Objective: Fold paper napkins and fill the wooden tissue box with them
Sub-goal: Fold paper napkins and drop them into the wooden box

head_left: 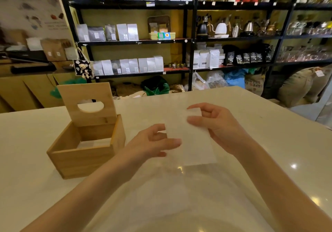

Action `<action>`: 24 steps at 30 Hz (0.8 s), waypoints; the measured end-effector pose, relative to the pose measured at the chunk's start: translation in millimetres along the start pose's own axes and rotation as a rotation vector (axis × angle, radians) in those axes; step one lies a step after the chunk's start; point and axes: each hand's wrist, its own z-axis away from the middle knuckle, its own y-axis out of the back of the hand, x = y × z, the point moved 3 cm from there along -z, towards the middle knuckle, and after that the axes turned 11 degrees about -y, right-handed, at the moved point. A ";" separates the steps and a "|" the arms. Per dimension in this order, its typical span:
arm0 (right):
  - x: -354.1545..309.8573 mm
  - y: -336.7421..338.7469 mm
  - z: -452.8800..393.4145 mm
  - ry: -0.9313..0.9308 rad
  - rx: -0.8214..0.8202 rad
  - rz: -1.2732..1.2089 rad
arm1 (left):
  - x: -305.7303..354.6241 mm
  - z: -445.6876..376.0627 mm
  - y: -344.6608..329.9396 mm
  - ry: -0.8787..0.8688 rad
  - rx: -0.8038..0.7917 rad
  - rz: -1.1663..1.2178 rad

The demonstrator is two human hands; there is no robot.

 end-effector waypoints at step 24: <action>39.7 -21.9 29.0 -0.347 -0.186 0.269 | -26.3 73.1 28.9 0.192 0.167 0.225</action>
